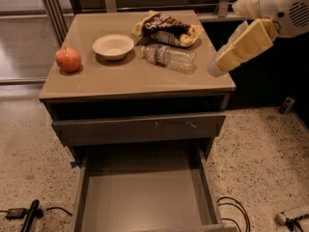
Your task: Place water bottle into middle drawer
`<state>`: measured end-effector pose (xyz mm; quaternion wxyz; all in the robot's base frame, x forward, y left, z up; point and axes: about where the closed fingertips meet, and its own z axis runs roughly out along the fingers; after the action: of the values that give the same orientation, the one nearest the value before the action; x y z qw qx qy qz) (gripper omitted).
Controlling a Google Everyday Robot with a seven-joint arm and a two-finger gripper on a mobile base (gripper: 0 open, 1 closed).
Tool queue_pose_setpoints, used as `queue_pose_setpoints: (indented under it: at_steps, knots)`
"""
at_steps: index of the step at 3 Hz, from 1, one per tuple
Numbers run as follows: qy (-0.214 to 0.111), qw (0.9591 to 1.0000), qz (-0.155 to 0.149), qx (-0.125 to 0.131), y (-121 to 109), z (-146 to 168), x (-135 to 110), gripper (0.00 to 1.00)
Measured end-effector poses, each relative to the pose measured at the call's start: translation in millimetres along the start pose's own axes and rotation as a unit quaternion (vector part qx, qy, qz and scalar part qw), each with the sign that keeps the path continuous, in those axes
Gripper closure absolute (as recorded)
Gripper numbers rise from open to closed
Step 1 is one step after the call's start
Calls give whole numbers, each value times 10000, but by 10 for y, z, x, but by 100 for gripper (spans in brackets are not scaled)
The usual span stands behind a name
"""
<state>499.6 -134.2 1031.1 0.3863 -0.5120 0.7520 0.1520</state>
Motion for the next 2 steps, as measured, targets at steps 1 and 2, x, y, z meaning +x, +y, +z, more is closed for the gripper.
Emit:
queue_pose_setpoints:
  at_steps: [1,2]
  knots:
    - [253,9996,-112,88,-51,117,38,0]
    - [548,9976,-342,239,-220,360,62,0]
